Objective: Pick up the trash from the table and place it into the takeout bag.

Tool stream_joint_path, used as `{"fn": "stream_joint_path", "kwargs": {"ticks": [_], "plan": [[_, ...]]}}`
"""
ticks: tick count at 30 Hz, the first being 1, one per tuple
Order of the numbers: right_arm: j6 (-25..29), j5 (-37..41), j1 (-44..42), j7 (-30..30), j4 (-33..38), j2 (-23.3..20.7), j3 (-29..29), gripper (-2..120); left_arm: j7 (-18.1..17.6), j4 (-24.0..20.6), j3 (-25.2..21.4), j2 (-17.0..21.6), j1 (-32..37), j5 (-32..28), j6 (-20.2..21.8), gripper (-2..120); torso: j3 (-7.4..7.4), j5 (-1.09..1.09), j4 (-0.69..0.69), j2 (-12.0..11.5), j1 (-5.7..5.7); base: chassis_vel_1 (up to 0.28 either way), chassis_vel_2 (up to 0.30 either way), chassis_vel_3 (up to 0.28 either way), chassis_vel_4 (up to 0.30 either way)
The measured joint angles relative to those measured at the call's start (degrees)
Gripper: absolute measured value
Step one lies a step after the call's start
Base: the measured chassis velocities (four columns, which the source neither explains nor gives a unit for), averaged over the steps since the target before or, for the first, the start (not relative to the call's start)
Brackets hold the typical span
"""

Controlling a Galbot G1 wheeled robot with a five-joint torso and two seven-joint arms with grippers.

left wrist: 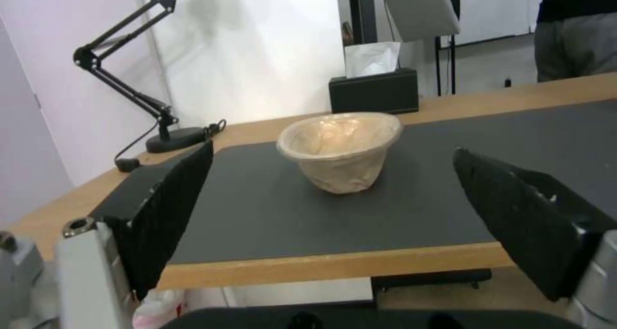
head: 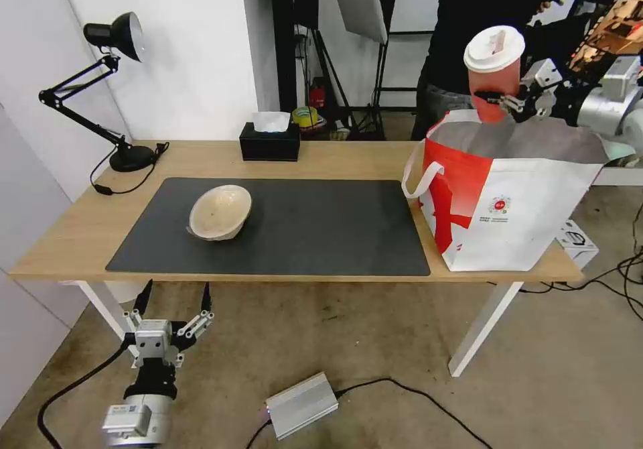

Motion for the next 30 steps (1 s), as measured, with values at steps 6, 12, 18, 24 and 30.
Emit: {"fn": "stream_joint_path", "kwargs": {"ticks": [6,12,18,24,30], "plan": [[0.07,-0.41,-0.16,-1.52,-0.41,-0.71,0.00,5,0.00,0.06,0.46,-0.12,-0.06,0.15,0.00,100,0.00,0.00,0.00,0.00,0.00,0.000,0.000,0.000,0.000],[0.69,-2.28,1.14,-4.15,-2.48,-0.56,-0.04,5,0.01,0.09,0.70,-0.23,-0.06,0.44,0.00,100,0.00,0.00,0.00,0.00,0.00,0.000,0.000,0.000,0.000],[1.37,-4.30,1.93,-5.09,-4.22,0.12,-0.07,5,0.01,0.25,0.63,-0.18,-0.05,0.47,0.00,100,0.00,0.00,0.01,0.00,0.00,0.000,0.000,0.000,0.000],[2.21,-6.31,2.50,-5.65,-6.05,0.73,-0.14,5,-0.01,0.61,0.60,-0.12,-0.12,0.45,-0.03,100,0.00,0.00,0.01,0.00,0.00,0.000,0.000,0.000,0.000],[2.73,-7.25,2.34,-6.54,-7.08,0.86,-0.19,5,-0.03,0.94,0.60,-0.07,-0.35,0.43,-0.06,100,0.00,0.00,0.00,0.00,0.00,0.000,0.000,0.000,0.000]]}}
